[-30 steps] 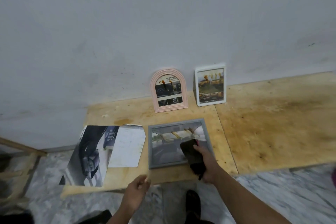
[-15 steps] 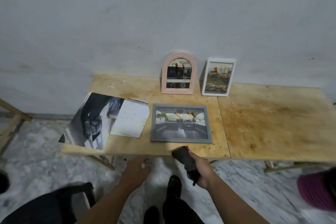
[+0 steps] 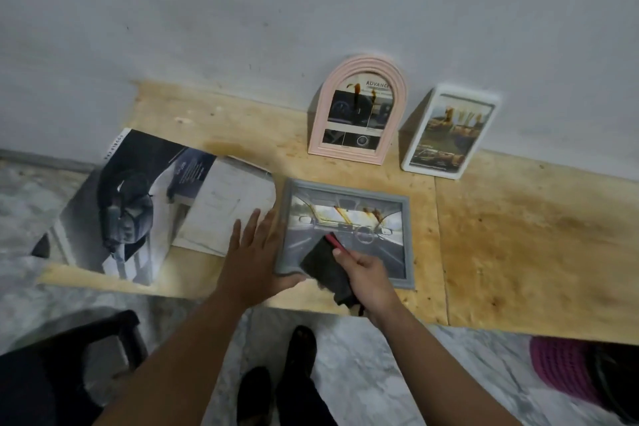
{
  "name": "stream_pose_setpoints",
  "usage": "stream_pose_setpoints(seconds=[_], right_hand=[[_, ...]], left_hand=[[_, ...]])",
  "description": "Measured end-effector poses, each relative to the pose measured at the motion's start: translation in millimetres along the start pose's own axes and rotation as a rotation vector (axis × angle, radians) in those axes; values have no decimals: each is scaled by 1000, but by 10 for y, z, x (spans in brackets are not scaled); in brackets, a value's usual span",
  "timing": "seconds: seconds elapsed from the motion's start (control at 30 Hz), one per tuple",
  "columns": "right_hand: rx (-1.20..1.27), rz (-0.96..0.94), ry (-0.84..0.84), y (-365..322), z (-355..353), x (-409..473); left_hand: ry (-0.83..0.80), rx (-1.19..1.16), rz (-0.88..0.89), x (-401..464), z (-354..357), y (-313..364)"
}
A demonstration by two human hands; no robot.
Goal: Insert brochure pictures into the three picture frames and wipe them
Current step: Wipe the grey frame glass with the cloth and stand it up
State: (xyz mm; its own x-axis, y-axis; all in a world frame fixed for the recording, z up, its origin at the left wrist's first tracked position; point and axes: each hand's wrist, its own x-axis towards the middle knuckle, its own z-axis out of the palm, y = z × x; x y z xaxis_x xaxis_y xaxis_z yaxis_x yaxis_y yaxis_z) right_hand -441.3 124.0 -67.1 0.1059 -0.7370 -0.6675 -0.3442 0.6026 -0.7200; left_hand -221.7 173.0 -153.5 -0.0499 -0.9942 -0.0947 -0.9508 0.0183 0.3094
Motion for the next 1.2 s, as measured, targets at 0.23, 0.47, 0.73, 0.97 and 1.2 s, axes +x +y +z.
stream_pose_setpoints(seconds=[0.23,0.47,0.73,0.97,1.2], right_hand=[[-518,-457,162,-533,273,1119],[-1059,-602,177,-192,420,1268],[-1134,-603,128,2,418,1030],[-1155,-520,10,88,422,645],[-998,-452,50,-589,188,1009]], left_hand=[[-30,42,-1,81,315,-85],[12,24,11,111,388,-133],[28,46,11,128,384,-122],[80,39,30,101,397,-132],[63,27,16,99,390,-126]])
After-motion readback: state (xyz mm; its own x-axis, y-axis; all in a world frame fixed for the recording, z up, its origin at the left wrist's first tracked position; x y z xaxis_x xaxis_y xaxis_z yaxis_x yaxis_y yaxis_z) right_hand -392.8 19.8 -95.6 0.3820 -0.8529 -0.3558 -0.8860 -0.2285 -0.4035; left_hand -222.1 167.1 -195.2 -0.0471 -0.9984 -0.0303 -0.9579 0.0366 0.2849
